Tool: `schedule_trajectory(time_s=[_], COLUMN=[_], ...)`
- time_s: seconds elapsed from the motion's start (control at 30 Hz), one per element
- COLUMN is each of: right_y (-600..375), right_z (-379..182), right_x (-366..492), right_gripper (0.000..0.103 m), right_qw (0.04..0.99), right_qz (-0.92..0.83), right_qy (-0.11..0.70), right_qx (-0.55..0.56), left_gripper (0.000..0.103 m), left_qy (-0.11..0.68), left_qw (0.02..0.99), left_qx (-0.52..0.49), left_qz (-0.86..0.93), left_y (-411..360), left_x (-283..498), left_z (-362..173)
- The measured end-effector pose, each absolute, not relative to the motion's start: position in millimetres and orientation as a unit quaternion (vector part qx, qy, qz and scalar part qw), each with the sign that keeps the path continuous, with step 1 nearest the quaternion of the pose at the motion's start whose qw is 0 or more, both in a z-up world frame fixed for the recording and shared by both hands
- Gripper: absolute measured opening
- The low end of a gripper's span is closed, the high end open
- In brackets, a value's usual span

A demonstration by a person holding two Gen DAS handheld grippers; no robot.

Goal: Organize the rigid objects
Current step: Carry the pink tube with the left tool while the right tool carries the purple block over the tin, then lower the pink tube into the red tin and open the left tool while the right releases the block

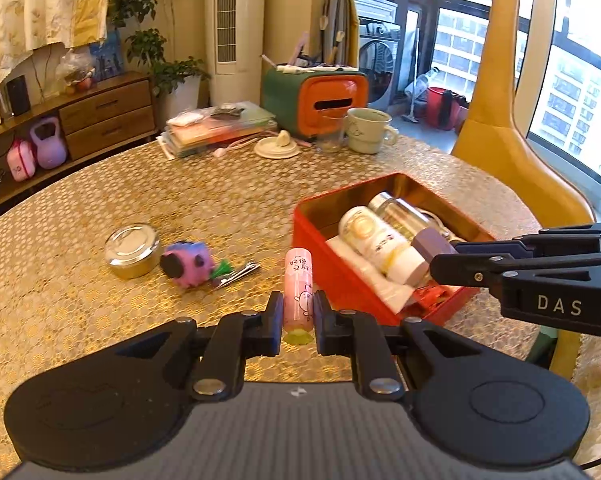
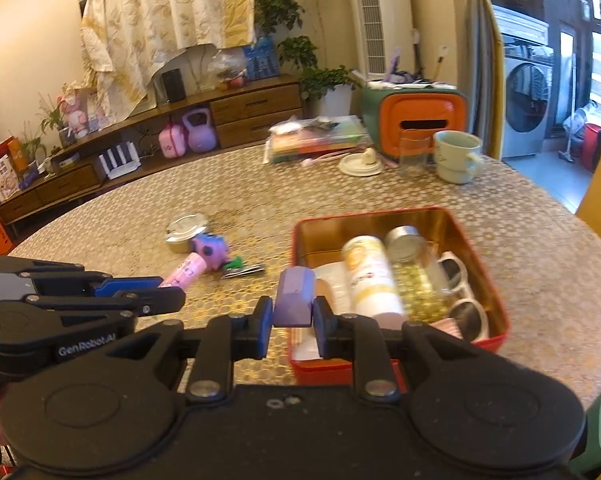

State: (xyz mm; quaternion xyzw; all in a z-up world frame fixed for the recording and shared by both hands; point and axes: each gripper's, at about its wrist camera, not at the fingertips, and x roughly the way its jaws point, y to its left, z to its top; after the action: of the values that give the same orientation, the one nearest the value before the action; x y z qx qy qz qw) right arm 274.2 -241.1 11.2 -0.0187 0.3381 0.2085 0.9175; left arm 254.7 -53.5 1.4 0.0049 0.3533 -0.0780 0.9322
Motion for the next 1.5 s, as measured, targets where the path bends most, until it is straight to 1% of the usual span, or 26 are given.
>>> schedule_trajectory(time_s=[0.27, 0.6, 0.73, 0.97, 1.13, 1.5], right_y=[-283, -313, -316, -315, -310, -297], right_z=[8, -1, -3, -14, -25, -45], right_x=[277, 289, 296, 317, 329, 349], right_gripper=[0.021, 0.021, 0.021, 0.021, 0.021, 0.021], right_qw=[0.925, 0.927, 0.926, 0.924, 0.923, 0.915], right_qz=[0.175, 0.152, 0.149, 0.134, 0.123, 0.083], right_qy=[0.337, 0.342, 0.345, 0.354, 0.362, 0.389], right_qx=[-0.011, -0.020, -0.036, -0.045, -0.043, -0.061], left_gripper=[0.015, 0.015, 0.015, 0.015, 0.015, 0.015], left_qy=[0.360, 0.381, 0.388, 0.409, 0.416, 0.440], left_qw=[0.927, 0.917, 0.915, 0.909, 0.906, 0.896], left_qx=[0.011, 0.002, 0.013, 0.004, 0.021, 0.027], left_qz=[-0.104, -0.115, -0.106, -0.081, -0.072, -0.045], left_y=[-89, -119, -127, -130, -137, -142], left_x=[266, 294, 308, 337, 349, 376], left_z=[2, -7, -12, -24, -32, -52])
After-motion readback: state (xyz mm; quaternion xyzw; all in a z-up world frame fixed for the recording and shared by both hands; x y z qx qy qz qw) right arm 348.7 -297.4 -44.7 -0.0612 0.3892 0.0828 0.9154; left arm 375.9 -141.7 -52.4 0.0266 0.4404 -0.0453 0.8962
